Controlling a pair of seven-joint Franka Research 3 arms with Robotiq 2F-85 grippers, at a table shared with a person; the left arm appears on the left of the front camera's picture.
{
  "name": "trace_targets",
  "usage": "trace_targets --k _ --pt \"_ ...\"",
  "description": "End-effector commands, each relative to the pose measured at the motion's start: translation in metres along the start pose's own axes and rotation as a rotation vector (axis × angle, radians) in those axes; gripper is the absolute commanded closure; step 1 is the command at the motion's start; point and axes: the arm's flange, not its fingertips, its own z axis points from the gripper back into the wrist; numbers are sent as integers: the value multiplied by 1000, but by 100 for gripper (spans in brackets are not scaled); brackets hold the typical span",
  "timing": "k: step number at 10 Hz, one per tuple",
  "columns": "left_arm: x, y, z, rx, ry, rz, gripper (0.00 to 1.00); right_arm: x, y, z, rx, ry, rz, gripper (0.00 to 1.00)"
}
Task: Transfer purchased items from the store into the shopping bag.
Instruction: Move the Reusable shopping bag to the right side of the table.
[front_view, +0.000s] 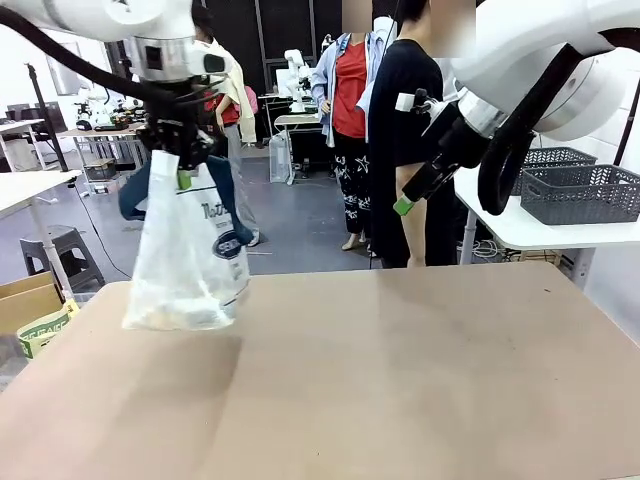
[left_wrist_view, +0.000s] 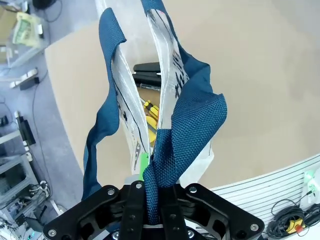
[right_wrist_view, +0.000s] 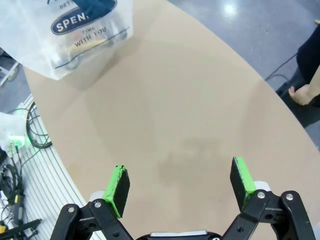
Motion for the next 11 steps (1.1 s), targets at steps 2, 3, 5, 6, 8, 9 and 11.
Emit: trace_targets --k 2,3,5,6,8,9,11 --pt "-40 30 -23 -25 -108 -38 100 4 0 0 -1 17 -10 0" --pt "-44 35 -30 -28 -113 -23 100 4 0 0 -1 17 -10 0" --pt "-30 27 -27 0 -63 -15 100 4 0 0 -1 17 -10 0" --pt "-30 27 -27 0 -63 -15 100 4 0 0 -1 17 -10 0" --pt "-30 27 -27 0 -63 -15 100 4 0 0 -1 17 -10 0" --pt "-30 27 -27 0 -63 -15 100 4 0 0 -1 17 -10 0" --pt "-30 37 -44 -9 -57 -3 100 4 0 0 -1 17 -10 0"
